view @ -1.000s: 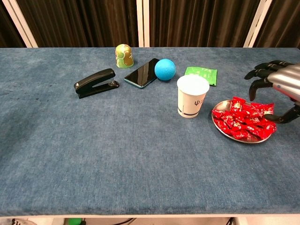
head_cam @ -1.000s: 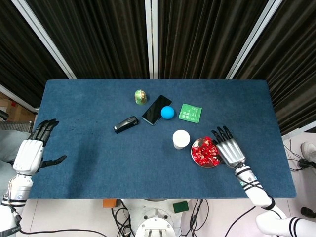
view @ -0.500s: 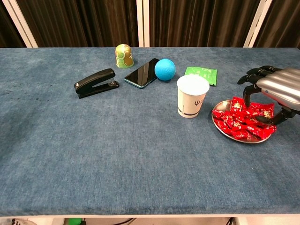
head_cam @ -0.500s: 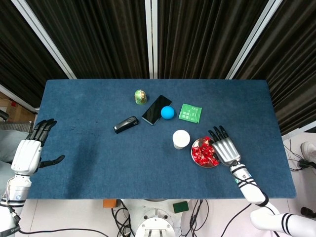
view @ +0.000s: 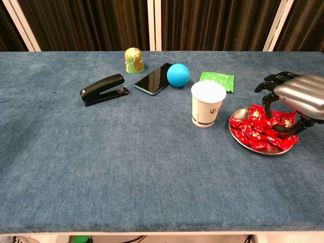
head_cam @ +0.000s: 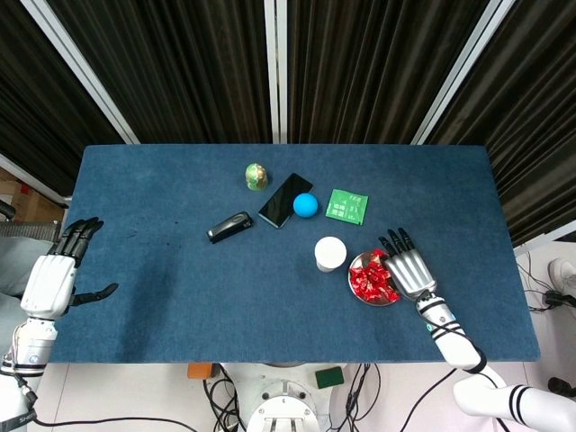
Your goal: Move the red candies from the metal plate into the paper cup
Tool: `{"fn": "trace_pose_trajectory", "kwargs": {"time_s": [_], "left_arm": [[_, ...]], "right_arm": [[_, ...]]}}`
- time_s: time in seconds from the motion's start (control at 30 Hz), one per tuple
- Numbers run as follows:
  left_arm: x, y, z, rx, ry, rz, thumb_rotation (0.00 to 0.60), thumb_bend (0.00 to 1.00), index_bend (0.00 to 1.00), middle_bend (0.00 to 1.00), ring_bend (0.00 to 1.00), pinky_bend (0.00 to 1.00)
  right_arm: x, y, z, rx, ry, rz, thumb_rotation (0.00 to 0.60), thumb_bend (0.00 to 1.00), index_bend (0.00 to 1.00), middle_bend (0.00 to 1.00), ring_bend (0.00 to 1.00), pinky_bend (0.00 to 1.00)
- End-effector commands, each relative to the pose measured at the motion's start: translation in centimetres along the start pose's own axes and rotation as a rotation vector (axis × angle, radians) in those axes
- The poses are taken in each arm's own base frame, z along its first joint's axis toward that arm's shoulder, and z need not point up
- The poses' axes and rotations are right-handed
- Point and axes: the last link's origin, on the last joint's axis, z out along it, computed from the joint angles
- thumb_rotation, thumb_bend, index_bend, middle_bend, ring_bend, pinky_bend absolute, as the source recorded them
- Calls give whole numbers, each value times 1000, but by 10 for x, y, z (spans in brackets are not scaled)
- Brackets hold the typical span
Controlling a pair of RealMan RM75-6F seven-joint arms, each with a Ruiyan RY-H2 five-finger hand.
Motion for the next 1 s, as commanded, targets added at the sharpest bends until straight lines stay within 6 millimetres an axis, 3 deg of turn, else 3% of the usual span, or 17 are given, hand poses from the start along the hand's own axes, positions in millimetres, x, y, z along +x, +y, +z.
{"fn": "trace_pose_trajectory", "kwargs": {"time_s": [0.03,0.23,0.43,0.83,1.0], "left_arm": [[1,-1,0,2,3,-1,600,84,88,66,51,223],[1,-2,-1,4,6,-4,600,84,89,66,51,223],[1,-4,-2,4,6,-10,600,85,88,66,51,223],[2,-10,-2,16,5,-12,600,84,88,66,51,223],[1,-11,-2,20,2,-14,600,84,88,66,51,223]], "right_arm": [[8,1,0,-3,31,11,600,367,576,114,0,0],[41,-1,1,16,130,58,600,375,581,119,0,0],[67,-19,18,57,184,92,600,375,584,121,0,0],[78,-57,48,128,179,76,600,373,583,115,0,0],[79,-66,52,153,177,65,600,358,463,108,0,0]]}}
